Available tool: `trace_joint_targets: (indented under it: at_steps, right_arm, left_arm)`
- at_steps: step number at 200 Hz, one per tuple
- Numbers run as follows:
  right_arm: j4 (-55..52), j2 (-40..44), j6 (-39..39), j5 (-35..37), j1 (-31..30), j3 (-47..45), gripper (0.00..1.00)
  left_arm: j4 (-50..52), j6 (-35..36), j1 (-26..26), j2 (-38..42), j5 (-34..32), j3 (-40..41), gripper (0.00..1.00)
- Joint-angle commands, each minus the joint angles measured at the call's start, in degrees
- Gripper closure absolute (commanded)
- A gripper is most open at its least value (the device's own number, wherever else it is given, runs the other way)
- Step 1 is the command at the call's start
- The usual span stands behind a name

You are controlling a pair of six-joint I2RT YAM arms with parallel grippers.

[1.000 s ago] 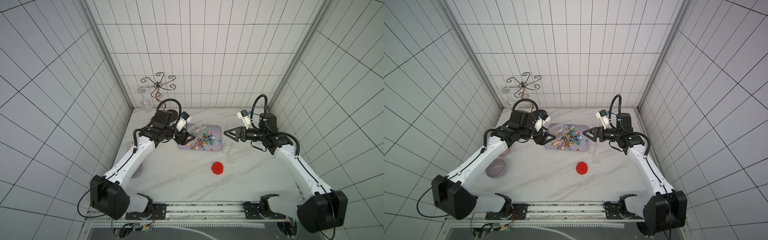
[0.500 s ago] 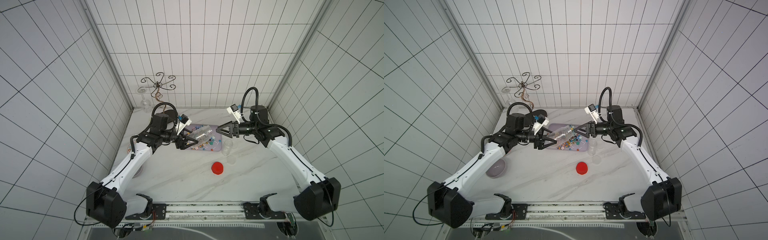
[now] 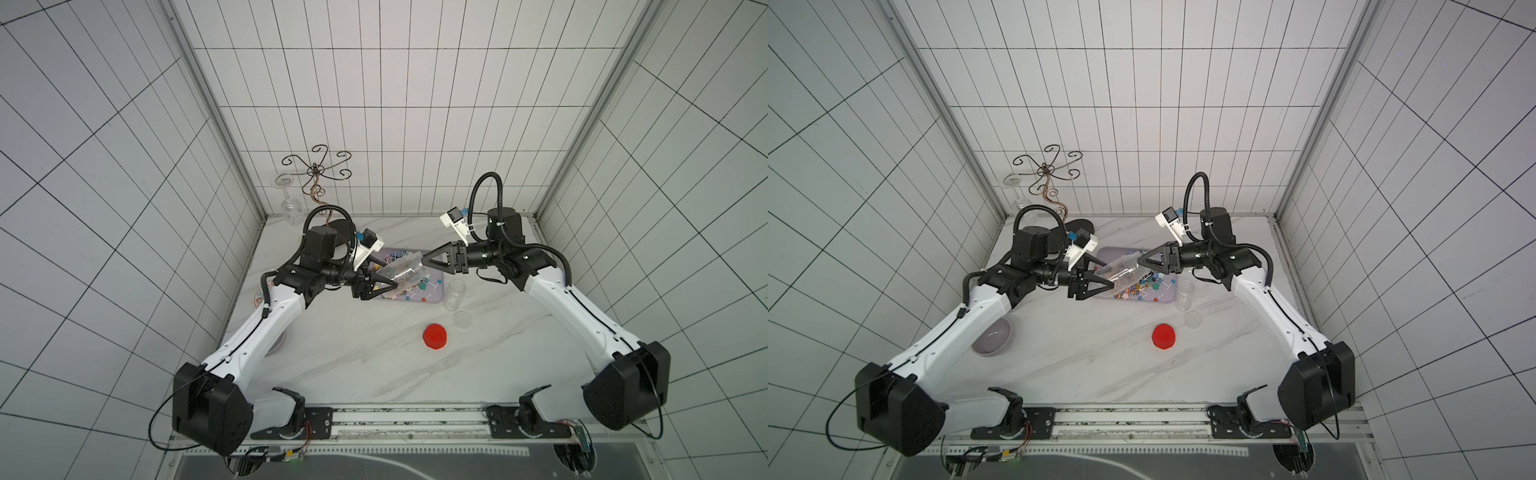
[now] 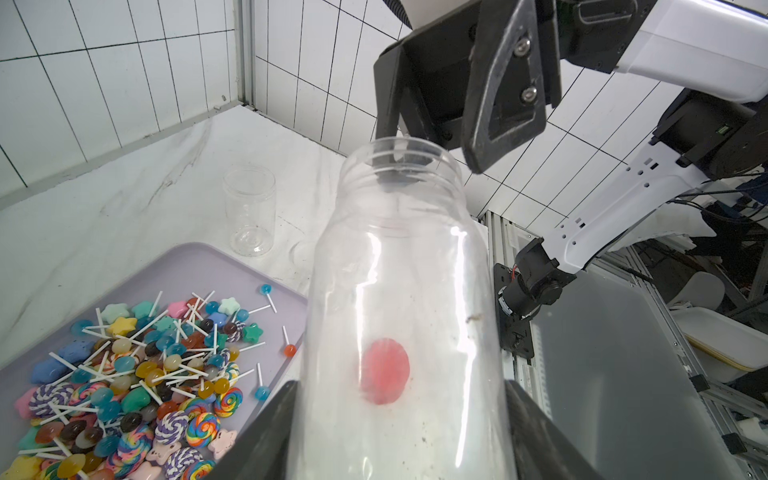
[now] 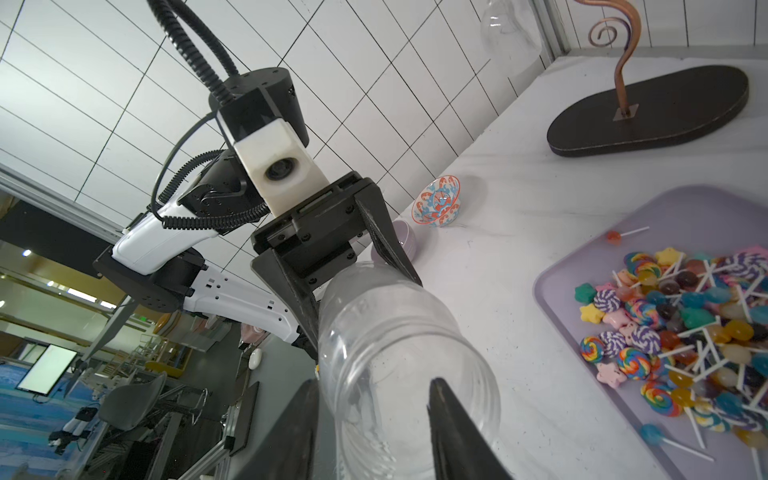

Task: Pour the candies out of the jar
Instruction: Place the jar at the center of the board.

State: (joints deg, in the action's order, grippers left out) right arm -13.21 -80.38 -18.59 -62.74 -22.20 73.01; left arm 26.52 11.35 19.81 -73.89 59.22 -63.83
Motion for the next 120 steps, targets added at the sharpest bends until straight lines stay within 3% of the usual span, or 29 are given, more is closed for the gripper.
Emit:
trace_joint_targets:
  at_steps: [1, 58, 120]
  right_arm:
    - [4.01, 0.53, -2.44, -1.77, -0.68, 2.91, 0.65]
    - [5.84, 0.40, -6.34, -1.96, -0.72, 0.07, 0.69]
    - [1.79, -0.59, -5.00, -2.04, -0.82, -0.50, 0.81]
  left_arm:
    - [-2.00, 0.29, -0.21, -0.05, 0.81, 0.29, 0.44]
    - [-2.61, -0.20, -0.44, -0.07, 0.42, 0.33, 0.44]
    - [-4.00, -1.33, -1.18, 0.04, -0.07, 0.59, 0.43]
